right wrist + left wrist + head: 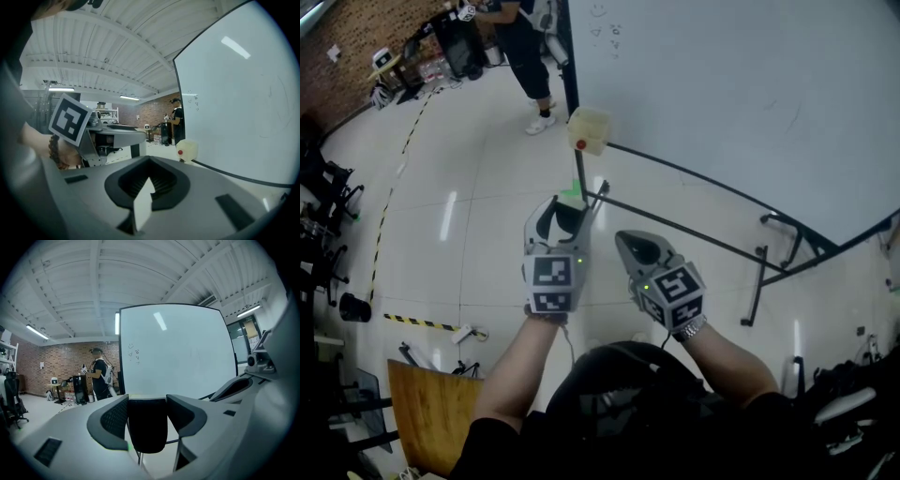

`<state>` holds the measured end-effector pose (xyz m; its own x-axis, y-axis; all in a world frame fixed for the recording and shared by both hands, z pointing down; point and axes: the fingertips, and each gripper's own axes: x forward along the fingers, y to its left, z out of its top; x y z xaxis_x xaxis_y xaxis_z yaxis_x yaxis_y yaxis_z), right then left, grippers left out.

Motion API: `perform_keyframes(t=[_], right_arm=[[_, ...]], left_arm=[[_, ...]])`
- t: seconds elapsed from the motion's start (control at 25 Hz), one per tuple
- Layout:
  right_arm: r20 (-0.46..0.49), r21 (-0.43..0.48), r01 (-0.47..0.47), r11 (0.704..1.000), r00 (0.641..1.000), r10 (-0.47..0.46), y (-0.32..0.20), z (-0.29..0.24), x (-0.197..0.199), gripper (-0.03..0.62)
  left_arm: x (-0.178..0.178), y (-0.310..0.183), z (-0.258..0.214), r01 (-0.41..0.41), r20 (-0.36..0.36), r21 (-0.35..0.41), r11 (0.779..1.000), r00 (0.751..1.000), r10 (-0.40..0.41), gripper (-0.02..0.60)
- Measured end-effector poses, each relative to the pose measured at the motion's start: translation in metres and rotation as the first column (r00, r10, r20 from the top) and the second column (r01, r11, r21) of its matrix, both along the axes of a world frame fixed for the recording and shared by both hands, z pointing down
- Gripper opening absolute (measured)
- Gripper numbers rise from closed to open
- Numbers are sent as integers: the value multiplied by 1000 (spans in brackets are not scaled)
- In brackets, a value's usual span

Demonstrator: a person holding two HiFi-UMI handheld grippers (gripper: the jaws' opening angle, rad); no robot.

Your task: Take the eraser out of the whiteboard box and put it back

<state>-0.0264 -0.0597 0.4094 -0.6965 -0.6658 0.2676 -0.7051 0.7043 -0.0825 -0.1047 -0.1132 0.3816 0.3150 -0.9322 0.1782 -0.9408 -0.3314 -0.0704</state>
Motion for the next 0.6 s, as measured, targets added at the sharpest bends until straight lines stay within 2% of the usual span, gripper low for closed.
perform_keyframes(t=[0.6], right_arm=[[7,-10,12,1000,1000,-12,-4,2,25,14]], left_arm=[[27,0,6,8,-7,-29,1000,1000,-8,241]])
